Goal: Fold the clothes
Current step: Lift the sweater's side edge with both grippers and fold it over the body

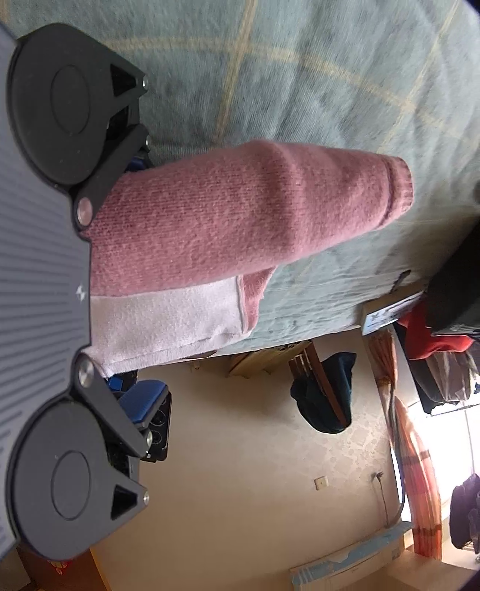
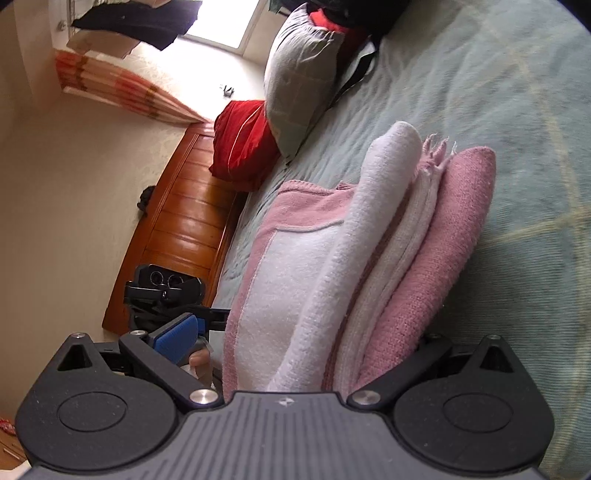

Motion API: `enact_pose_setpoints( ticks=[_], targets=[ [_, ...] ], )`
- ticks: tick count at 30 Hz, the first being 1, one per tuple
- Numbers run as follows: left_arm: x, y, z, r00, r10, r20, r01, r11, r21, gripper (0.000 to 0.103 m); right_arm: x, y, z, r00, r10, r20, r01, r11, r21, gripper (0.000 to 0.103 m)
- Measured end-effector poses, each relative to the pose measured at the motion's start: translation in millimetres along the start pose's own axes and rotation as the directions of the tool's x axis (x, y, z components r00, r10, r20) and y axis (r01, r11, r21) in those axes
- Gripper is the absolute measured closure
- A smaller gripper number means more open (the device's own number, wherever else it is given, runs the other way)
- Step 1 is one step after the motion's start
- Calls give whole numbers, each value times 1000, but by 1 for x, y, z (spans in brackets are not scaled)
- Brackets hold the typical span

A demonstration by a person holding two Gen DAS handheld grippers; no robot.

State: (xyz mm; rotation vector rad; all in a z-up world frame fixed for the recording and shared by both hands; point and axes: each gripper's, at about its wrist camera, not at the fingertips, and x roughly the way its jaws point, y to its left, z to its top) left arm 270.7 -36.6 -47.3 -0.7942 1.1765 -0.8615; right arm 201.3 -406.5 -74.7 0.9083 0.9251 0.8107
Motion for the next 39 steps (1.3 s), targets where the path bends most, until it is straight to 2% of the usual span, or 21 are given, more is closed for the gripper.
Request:
enact_pose_setpoints(
  ticks=[7, 13, 18, 23, 33, 37, 39],
  targets=[
    [-53, 16, -7, 997, -14, 70, 14, 1000, -6, 2, 36, 29, 2, 998, 2, -56, -4, 999, -45, 0],
    [-107, 37, -10, 990, -16, 140, 18, 1000, -14, 2, 92, 64, 5, 993, -12, -118, 1, 995, -95, 0],
    [-163, 59, -12, 975, -2, 220, 10, 999, -33, 2, 148, 91, 7, 986, -1, -165, -21, 991, -132, 0],
    [-219, 84, -14, 955, 43, 293, -26, 998, -62, 2, 215, 116, 7, 974, 18, -226, -57, 984, -170, 0],
    [-333, 135, 0, 882, 150, 446, -103, 986, -128, 2, 360, 160, 9, 932, 60, -359, -145, 966, -215, 0],
    [-375, 156, 5, 816, 193, 545, -116, 978, -174, 2, 413, 179, 10, 911, 76, -406, -186, 953, -238, 0],
    [-394, 170, 8, 797, 195, 571, -104, 977, -189, 2, 439, 188, 11, 902, 85, -424, -204, 948, -244, 0]
  ],
)
